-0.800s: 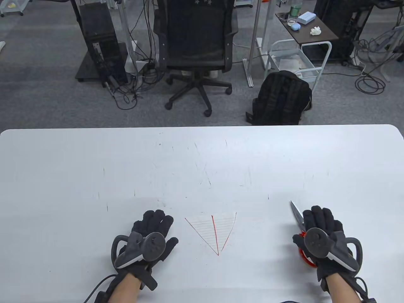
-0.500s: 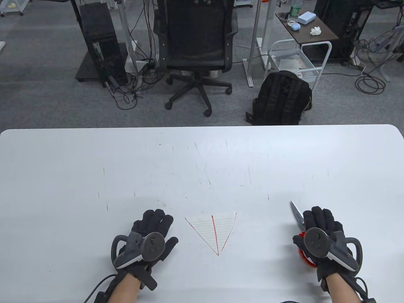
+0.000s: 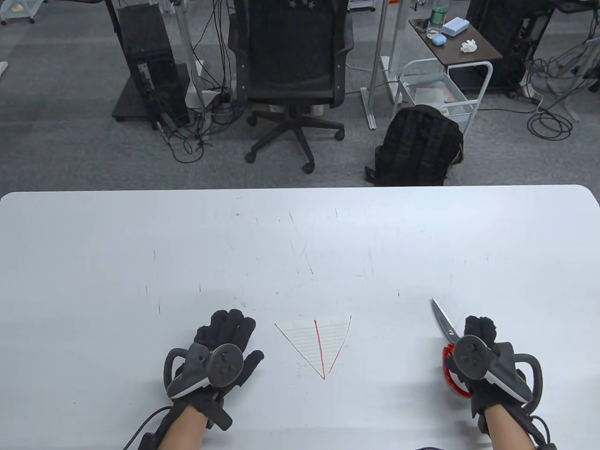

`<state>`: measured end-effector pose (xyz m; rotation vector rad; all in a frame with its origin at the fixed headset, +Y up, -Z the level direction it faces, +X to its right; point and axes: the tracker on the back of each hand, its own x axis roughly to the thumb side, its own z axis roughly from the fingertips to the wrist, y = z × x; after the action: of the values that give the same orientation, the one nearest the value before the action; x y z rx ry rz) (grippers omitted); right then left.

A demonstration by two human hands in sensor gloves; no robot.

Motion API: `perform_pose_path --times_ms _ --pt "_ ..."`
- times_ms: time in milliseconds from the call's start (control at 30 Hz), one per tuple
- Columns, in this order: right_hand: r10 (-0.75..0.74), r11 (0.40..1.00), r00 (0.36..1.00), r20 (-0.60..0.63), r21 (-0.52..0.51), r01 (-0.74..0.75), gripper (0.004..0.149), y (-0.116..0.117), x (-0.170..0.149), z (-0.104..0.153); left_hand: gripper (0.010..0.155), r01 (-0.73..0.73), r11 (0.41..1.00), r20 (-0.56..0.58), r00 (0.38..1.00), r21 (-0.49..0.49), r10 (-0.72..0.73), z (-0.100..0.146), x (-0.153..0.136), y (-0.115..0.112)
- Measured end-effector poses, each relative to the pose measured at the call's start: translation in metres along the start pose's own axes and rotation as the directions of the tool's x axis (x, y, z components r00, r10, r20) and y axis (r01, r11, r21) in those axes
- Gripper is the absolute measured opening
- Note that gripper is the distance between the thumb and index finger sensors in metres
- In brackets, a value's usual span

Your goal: Cut the paper along the line with scissors

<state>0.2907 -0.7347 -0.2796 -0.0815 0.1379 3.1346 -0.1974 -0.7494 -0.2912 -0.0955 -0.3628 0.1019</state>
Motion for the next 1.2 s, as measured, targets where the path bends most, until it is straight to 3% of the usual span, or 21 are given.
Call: perform_pose_path --times_ms 367,433,733,767,833,867,933,1000,1200 --pt "0.147 0.98 0.984 -0.099 0.146 -0.132 0.073 0.019 -0.008 -0.006 0.073 -0.001 1.0 0.006 1.0 0.005 0.001 0.001 0.001 0.001" --pt "0.181 0.977 0.978 -0.102 0.131 -0.167 0.071 0.022 -0.006 -0.007 0.073 0.0 1.0 0.008 1.0 0.007 0.0 0.001 0.001 0.001" --pt "0.107 0.964 0.981 -0.164 0.258 -0.062 0.073 0.028 -0.006 -0.018 0.072 0.005 1.0 0.014 1.0 -0.006 -0.005 0.0 0.002 0.001" --pt "0.113 0.967 0.977 -0.18 0.247 -0.066 0.072 0.028 -0.007 -0.019 0.072 0.006 1.0 0.015 1.0 -0.01 -0.006 0.0 0.002 0.0" --pt "0.11 0.99 0.979 -0.172 0.104 -0.093 0.067 0.028 -0.012 -0.018 0.072 0.004 1.0 0.015 1.0 -0.014 -0.004 0.0 0.002 0.0" --pt "0.083 0.994 0.984 -0.159 0.081 -0.071 0.064 0.028 -0.014 -0.018 0.072 0.002 1.0 0.016 1.0 -0.014 -0.002 0.0 0.003 0.001" --pt "0.037 0.993 0.986 -0.164 0.113 -0.018 0.062 0.026 -0.016 -0.019 0.072 -0.001 1.0 0.017 1.0 -0.011 0.001 0.0 0.003 0.001" --pt "0.059 0.991 0.989 -0.133 0.123 -0.043 0.063 0.026 -0.015 -0.02 0.072 0.001 1.0 0.017 1.0 -0.014 0.0 0.0 0.003 0.0" --pt "0.122 0.985 0.971 -0.204 0.142 -0.094 0.07 0.028 -0.008 -0.018 0.071 -0.006 1.0 0.008 1.0 -0.026 0.006 -0.001 0.001 -0.002"
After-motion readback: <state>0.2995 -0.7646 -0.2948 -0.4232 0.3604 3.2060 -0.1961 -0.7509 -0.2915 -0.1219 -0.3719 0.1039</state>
